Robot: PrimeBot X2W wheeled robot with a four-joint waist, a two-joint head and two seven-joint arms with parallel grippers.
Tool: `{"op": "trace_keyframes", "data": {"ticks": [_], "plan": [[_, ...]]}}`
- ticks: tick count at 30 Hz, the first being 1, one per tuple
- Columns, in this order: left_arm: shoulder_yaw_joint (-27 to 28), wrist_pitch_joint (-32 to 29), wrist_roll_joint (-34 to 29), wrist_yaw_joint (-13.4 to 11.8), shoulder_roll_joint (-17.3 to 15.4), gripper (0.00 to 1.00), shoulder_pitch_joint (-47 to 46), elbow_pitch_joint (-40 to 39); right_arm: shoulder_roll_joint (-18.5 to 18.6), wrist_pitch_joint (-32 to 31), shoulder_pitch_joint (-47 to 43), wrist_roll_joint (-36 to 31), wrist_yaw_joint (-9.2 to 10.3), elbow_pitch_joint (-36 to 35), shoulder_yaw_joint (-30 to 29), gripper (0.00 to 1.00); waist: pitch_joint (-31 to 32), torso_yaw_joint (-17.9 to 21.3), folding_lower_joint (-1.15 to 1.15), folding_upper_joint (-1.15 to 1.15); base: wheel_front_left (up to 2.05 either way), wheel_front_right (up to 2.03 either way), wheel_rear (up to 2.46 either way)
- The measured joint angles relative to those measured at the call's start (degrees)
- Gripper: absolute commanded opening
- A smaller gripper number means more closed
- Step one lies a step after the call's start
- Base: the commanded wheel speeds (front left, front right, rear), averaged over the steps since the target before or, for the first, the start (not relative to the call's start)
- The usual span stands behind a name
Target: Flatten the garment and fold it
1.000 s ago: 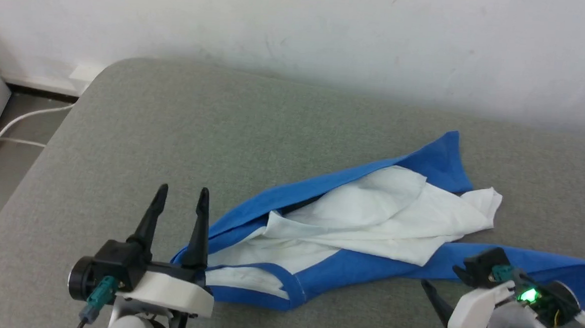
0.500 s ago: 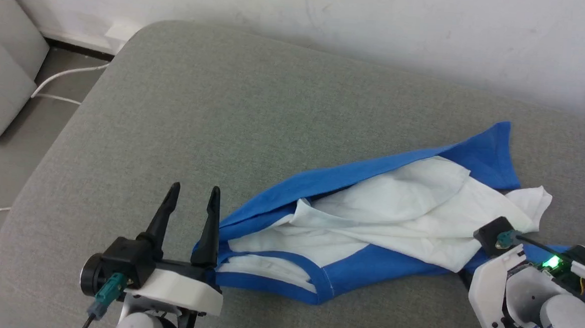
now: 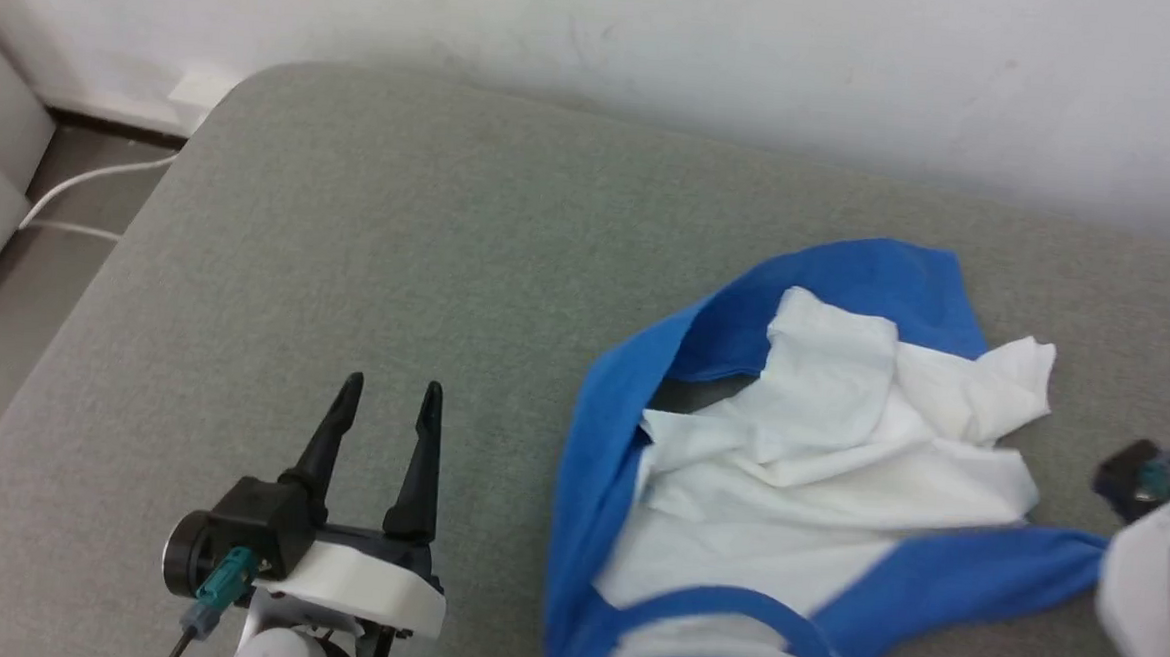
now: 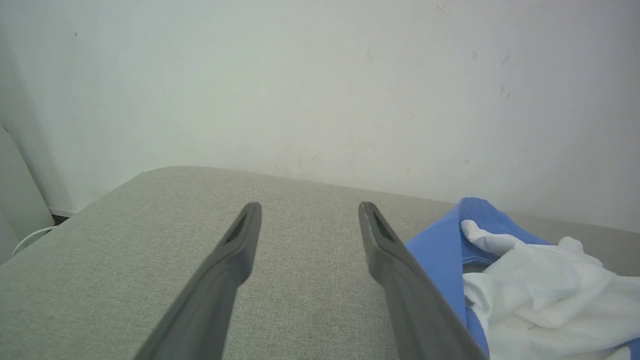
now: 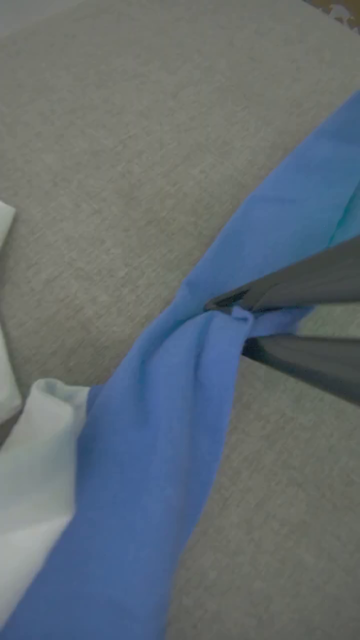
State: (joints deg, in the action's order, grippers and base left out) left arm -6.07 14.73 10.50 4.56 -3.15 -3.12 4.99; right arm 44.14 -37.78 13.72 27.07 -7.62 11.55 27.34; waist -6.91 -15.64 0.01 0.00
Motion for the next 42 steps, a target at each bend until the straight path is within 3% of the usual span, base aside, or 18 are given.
{"op": "trace_keyframes", "data": {"ticks": [4, 7, 8, 9, 10, 16, 20, 24, 28, 34, 38, 42], "plan": [[-0.85, 0.0, 0.11, 0.0, 0.04, 1.0, 0.01, 0.02, 6.54, -3.54, -0.37, 4.75, 0.0, -2.55, -0.12, 0.0, 1.42, 1.38, 0.0, 0.0, 0.0, 0.0, 0.0], [-1.45, 0.0, 0.47, -0.02, 0.07, 1.0, 0.01, 0.02, 8.48, -3.2, -0.17, 5.6, 0.0, -2.01, 0.09, 0.0, 1.91, 2.25, -0.01, 0.0, 0.0, 0.0, 0.0], [-1.7, 0.0, 0.59, -0.03, 0.09, 1.0, 0.01, 0.03, 8.34, -2.3, -0.05, 5.39, 0.0, -1.19, 0.15, 0.07, 1.93, 2.45, -0.01, 0.0, 0.0, 0.0, 0.0], [-1.97, 0.0, 0.65, -0.07, 0.1, 1.0, 0.01, 0.04, 7.75, -0.74, 0.09, 4.89, 0.0, -0.26, 0.05, 0.42, 1.86, 2.55, -0.01, 0.0, 0.0, 0.0, 0.0], [-2.23, 0.0, 0.7, -0.07, 0.12, 1.0, 0.0, 0.04, 6.78, 1.33, 0.26, 4.0, 0.01, 0.53, -0.12, 1.0, 1.76, 2.59, 0.0, 0.0, 0.0, 0.0, 0.0], [-3.21, 0.0, 0.7, -0.08, 0.16, 1.0, -0.06, 0.48, -1.12, 13.54, 0.52, -0.32, 0.0, 2.99, -3.04, 1.0, 1.56, 3.25, 0.0, 0.0, 0.0, 0.0, 0.0], [-3.93, 0.0, 0.76, 0.14, 0.18, 1.0, -0.63, 1.2, -7.64, 22.08, 0.13, -1.31, 0.01, 0.59, -9.81, 1.0, 1.95, 4.74, 0.0, 0.0, 0.0, 0.0, 0.0], [-5.54, -1.31, 0.64, 0.44, -0.01, 1.0, -2.09, 3.33, -13.8, 26.3, -3.63, -3.87, 0.0, -4.3, -16.3, 1.0, 2.25, 6.86, -0.01, 0.0, 0.0, 0.0, 0.0], [-8.15, -9.21, -1.05, 0.53, -0.69, 1.0, -6.49, 4.3, -20.15, 29.07, -8.87, -7.61, 0.01, -10.34, -22.65, 1.0, 2.17, 9.33, -0.01, 0.0, 0.0, 0.0, 0.0], [-10.28, -24.65, -3.01, 0.32, -1.31, 1.0, -13.62, 5.38, -28.91, 32.16, -12.8, -11.44, 0.01, -17.29, -26.46, 1.0, 0.83, 13.17, -0.01, 0.0, 0.0, 0.0, 0.0], [-10.95, -33.27, -5.46, -1.19, -2.43, 1.0, -17.86, 6.65, -31.72, 33.03, -13.43, -12.93, 0.01, -17.75, -25.91, 1.0, -0.93, 15.51, -0.01, 0.0, 0.0, 0.0, 0.0], [-11.12, -37.67, -7.61, -2.43, -3.42, 1.0, -21.18, 8.05, -33.12, 33.97, -13.47, -13.51, 0.01, -17.13, -25.37, 1.0, -3.14, 17.46, -0.01, 0.0, 0.0, 0.0, 0.0]]}}
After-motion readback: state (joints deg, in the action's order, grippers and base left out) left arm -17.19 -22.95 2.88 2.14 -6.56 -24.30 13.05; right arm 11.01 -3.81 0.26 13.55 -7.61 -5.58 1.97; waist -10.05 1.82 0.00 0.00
